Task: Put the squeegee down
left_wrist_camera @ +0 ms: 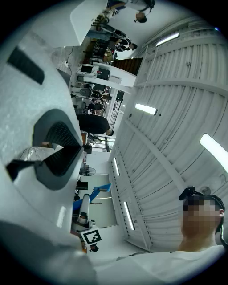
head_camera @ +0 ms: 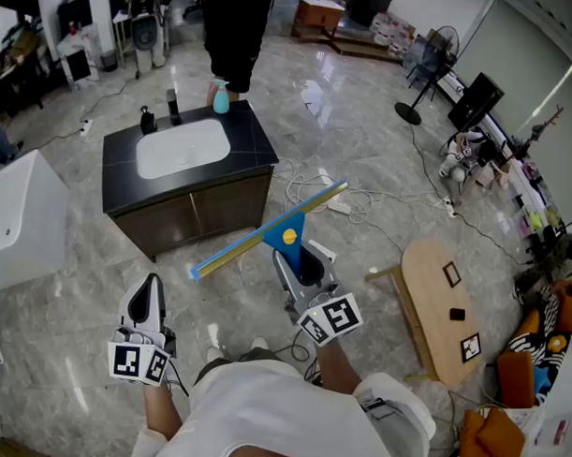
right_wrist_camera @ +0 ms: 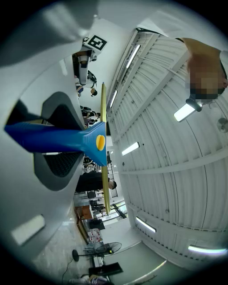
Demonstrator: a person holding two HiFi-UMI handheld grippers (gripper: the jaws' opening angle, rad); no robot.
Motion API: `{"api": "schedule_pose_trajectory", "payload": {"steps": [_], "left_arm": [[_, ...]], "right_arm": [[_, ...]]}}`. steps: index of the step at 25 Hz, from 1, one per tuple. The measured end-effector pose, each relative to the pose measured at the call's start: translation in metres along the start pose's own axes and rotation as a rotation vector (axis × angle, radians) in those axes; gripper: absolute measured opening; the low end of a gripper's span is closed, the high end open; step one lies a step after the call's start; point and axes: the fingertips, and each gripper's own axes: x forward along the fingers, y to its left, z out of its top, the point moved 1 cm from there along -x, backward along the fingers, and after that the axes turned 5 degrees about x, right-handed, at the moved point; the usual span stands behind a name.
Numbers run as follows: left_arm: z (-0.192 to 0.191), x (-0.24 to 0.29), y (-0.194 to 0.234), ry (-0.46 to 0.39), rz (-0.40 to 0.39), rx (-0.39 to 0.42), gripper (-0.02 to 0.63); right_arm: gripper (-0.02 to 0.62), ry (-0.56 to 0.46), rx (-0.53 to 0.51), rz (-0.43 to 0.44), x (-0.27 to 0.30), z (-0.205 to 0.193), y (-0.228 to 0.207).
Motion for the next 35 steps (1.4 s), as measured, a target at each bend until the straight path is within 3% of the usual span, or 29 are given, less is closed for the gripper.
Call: {"api": "schedule_pose_trajectory", "payload": {"steps": [23,35], "left_arm": [[-0.002,0.005,-0.008,0.006,0.006,0.001,0.006],[-0.005,0.013,-0.012,0.021,0.013,0.002,0.006]], "right_arm": [[0.150,0.003,0.005,0.041,0.001,0.000,0.000],[0.150,0.026,0.028,0.023,0.006,-0.006,-0.016]]}}
